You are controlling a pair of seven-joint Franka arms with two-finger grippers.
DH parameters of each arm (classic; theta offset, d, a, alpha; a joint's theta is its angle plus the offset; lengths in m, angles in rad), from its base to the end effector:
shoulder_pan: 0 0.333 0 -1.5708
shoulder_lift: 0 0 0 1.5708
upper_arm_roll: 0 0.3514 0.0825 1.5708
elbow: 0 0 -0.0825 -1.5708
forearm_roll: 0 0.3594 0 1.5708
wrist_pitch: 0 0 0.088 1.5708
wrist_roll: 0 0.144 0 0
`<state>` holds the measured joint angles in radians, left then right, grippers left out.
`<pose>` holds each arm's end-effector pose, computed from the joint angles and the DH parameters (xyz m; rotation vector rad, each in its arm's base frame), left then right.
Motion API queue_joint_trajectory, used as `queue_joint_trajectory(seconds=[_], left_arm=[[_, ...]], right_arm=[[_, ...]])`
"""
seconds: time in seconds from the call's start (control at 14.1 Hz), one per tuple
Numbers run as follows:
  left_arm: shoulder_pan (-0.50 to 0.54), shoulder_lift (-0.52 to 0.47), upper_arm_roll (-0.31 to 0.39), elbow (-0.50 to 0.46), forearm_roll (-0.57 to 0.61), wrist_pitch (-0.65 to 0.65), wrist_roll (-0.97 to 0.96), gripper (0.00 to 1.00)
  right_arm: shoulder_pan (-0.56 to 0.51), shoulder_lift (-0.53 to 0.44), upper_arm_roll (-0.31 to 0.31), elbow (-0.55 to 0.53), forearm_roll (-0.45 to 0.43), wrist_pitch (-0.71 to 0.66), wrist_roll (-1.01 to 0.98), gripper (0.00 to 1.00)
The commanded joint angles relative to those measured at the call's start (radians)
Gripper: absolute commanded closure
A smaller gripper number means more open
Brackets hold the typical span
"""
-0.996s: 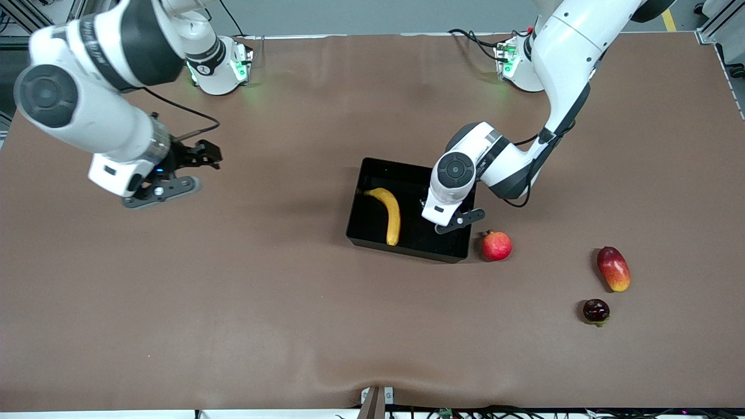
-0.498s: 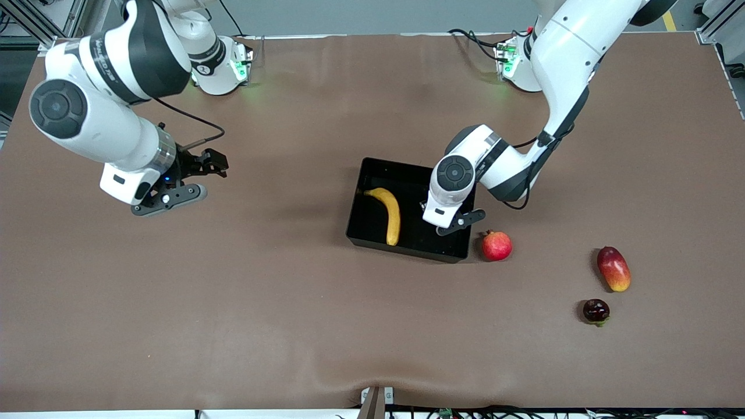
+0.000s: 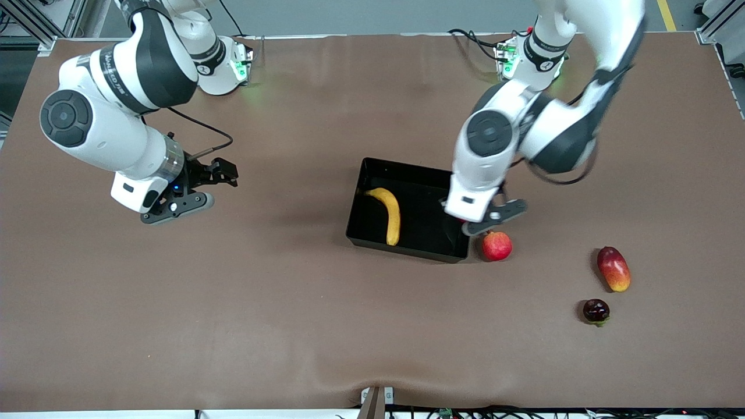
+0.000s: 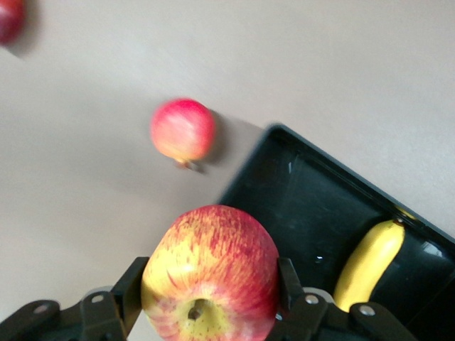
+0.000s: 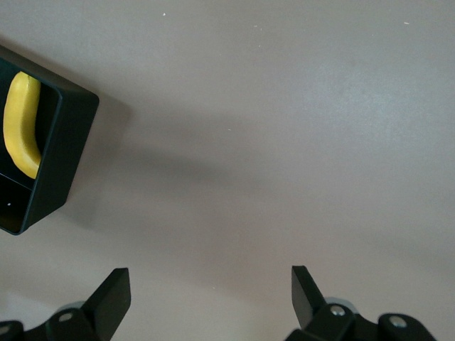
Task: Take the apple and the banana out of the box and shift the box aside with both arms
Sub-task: 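Lift the apple out and set it beside the mango with the left gripper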
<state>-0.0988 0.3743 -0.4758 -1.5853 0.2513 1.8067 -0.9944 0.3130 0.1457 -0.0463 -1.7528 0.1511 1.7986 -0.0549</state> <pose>0.5647 -0.2875 0.4355 -2.9641 -0.5493 0.0397 0.5477 0.1697 0.4803 -2.9800 -0.4203 0.1713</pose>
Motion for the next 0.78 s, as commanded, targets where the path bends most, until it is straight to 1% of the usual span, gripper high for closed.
queue_joint_trajectory(seconds=[0.0, 0.07, 0.21, 0.36, 0.43, 0.57, 0.71], left_arm=[[0.163, -0.034, -0.007, -0.018, -0.056, -0.044, 0.228, 1.0], [0.221, -0.034, -0.006, -0.037, -0.056, -0.049, 0.306, 1.0], [0.351, -0.002, -0.006, -0.076, -0.047, -0.012, 0.4, 1.0], [0.433, 0.047, 0.0, -0.132, -0.014, 0.098, 0.491, 1.0], [0.479, 0.07, -0.001, -0.171, 0.028, 0.167, 0.499, 1.0], [0.521, 0.119, -0.001, -0.22, 0.074, 0.288, 0.5, 1.0], [0.536, 0.179, 0.0, -0.226, 0.103, 0.348, 0.5, 1.0]], right_arm=[[-0.009, -0.006, 0.003, -0.014, 0.021, 0.007, -0.014, 0.0], [-0.009, -0.003, 0.003, -0.013, 0.021, 0.01, -0.014, 0.0], [-0.005, 0.0, 0.003, -0.014, 0.021, 0.01, -0.011, 0.0], [0.001, 0.0, 0.003, -0.011, 0.022, 0.011, -0.002, 0.0], [0.001, 0.0, 0.003, -0.011, 0.021, 0.012, -0.002, 0.0], [0.003, 0.0, 0.003, -0.01, 0.022, 0.011, -0.002, 0.0], [0.005, 0.0, 0.003, -0.011, 0.022, 0.01, -0.002, 0.0]])
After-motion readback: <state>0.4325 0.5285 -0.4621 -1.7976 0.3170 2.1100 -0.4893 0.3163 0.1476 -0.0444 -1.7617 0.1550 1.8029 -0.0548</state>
